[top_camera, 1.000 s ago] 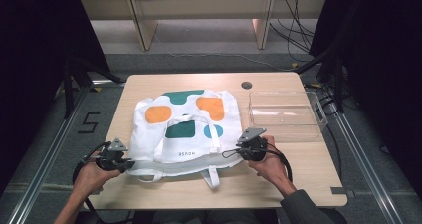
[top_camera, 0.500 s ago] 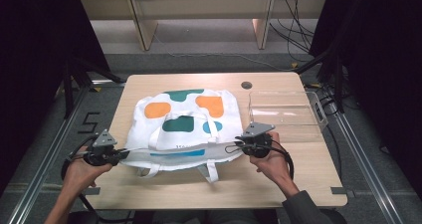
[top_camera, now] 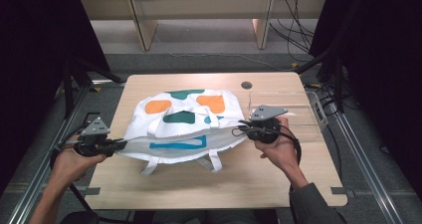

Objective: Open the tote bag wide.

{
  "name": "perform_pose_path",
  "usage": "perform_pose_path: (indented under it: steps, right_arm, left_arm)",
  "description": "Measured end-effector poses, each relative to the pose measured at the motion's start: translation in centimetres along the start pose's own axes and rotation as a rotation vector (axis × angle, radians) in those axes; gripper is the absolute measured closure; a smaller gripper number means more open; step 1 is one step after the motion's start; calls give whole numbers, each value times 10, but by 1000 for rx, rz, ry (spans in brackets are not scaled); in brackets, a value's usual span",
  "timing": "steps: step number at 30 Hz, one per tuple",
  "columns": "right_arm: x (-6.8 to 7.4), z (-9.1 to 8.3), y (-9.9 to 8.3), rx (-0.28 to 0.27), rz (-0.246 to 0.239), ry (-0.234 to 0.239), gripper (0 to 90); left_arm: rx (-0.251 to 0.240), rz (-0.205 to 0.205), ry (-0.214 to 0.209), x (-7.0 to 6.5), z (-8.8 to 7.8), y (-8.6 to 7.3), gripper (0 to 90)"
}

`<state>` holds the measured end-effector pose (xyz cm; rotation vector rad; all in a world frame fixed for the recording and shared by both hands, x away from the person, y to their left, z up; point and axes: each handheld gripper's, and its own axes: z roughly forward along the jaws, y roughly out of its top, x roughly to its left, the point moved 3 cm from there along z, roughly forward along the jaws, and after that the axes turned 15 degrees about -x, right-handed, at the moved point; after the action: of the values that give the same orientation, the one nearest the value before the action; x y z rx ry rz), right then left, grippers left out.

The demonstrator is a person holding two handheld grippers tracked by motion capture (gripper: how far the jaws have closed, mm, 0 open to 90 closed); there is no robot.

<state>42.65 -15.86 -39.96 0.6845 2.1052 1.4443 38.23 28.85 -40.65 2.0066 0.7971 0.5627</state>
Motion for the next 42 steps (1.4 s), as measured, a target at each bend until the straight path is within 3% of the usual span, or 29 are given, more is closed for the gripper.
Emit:
perform_pose_path:
  steps: [1,2,4,5,7,9,11,13,15,16,17,18,19,20,22,23,24,27,31,32,36,41,42]
  right_arm:
    - [0,0,0,0,0,0,856]
    - [-3,-2,13,-6,-7,7,856]
    - [-6,-3,24,-9,-22,15,857]
    - [-8,-4,30,-2,-20,30,857]
    - [-11,-6,42,-14,-4,28,858]
    - [-14,-7,54,-25,-2,33,859]
    - [-16,-8,59,-29,6,32,860]
    - [-23,-13,77,-48,18,41,862]
    - [-23,-14,82,-51,16,46,862]
    - [-26,-15,89,-59,1,56,863]
    - [-27,-19,100,-64,3,37,866]
    - [-27,-19,100,-64,3,37,866]
    - [-28,-20,105,-70,-5,34,866]
    - [-31,-22,112,-79,-7,42,867]
    - [-35,-27,127,-94,-32,42,870]
    - [-35,-27,127,-94,-32,42,870]
    - [-37,-31,138,-102,-54,48,874]
    - [-36,-34,151,-107,-40,55,876]
    - [-38,-34,157,-81,-29,65,877]
    - [-39,-34,155,-77,-23,68,877]
    - [-44,-31,141,-89,16,80,877]
    - [-45,-32,131,-103,40,60,876]
    - [-47,-32,131,-91,28,72,876]
  left_arm:
    - [-5,16,-8,3,-4,5,844]
    - [-41,13,3,4,-5,9,845]
    - [-23,21,-12,8,-15,23,845]
    - [-30,58,-13,12,-19,30,845]
    - [-29,44,-6,11,-22,35,847]
    - [-41,63,-1,15,-28,47,849]
    - [-80,34,-10,18,-33,59,849]
    - [-108,40,-5,23,-39,69,853]
    - [-138,16,-1,24,-43,79,854]
    - [-147,-16,15,23,-48,85,855]
    - [-193,-27,15,24,-53,93,858]
    - [-193,-27,15,24,-53,93,859]
    - [-235,-13,12,28,-56,100,859]
    - [-259,-28,14,29,-59,105,861]
    - [-267,-20,14,30,-65,113,863]
    - [-271,-45,19,28,-70,117,863]
    - [-283,-43,21,30,-76,125,864]
    - [-292,-33,25,32,-84,136,865]
    - [-283,-32,22,32,-85,140,865]
    - [-291,-2,20,35,-83,140,865]
    - [-316,-58,4,33,-75,133,863]
    - [-316,-48,10,32,-68,133,860]
    - [-311,-31,31,31,-66,134,860]
